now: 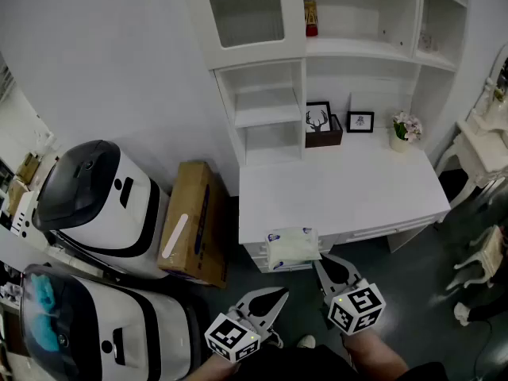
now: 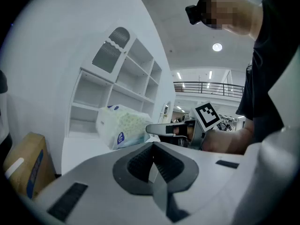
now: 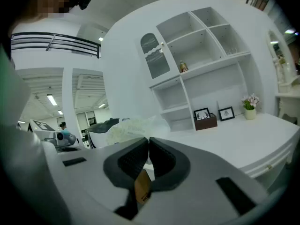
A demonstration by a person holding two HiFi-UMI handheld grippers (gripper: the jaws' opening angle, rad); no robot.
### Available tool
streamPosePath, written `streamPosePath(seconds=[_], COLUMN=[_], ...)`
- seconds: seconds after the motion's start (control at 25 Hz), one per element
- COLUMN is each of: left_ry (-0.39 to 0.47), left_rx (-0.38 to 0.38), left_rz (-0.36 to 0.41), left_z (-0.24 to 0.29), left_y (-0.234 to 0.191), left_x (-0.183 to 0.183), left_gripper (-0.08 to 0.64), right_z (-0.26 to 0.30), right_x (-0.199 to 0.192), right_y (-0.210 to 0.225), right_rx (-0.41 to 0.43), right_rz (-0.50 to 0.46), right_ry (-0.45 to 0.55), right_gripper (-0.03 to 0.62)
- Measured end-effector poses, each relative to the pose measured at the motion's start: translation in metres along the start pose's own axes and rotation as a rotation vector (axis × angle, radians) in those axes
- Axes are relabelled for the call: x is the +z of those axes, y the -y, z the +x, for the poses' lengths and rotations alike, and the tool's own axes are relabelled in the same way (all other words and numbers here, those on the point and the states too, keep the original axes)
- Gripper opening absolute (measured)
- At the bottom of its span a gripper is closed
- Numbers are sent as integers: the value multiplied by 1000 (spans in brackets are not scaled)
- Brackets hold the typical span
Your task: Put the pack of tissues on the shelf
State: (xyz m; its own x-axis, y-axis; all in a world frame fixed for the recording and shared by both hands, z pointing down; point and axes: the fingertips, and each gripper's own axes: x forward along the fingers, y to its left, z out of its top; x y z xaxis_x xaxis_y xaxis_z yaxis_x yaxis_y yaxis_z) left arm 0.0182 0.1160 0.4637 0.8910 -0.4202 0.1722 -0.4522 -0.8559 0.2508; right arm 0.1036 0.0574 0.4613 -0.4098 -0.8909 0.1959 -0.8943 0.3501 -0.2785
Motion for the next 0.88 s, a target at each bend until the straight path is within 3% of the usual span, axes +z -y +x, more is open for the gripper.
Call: streamPosePath(seconds=[0.88], left_ry=[16], left_rx=[21], left_rz=[-15], left_z=[-17], left_y=[1], left_x=[-4], left_gripper=[5], right_z=[-5], right_x=[0], right_y=[-9], right_rx=[-2], right_rz=[-2], right_ry=[15], right_gripper=[8])
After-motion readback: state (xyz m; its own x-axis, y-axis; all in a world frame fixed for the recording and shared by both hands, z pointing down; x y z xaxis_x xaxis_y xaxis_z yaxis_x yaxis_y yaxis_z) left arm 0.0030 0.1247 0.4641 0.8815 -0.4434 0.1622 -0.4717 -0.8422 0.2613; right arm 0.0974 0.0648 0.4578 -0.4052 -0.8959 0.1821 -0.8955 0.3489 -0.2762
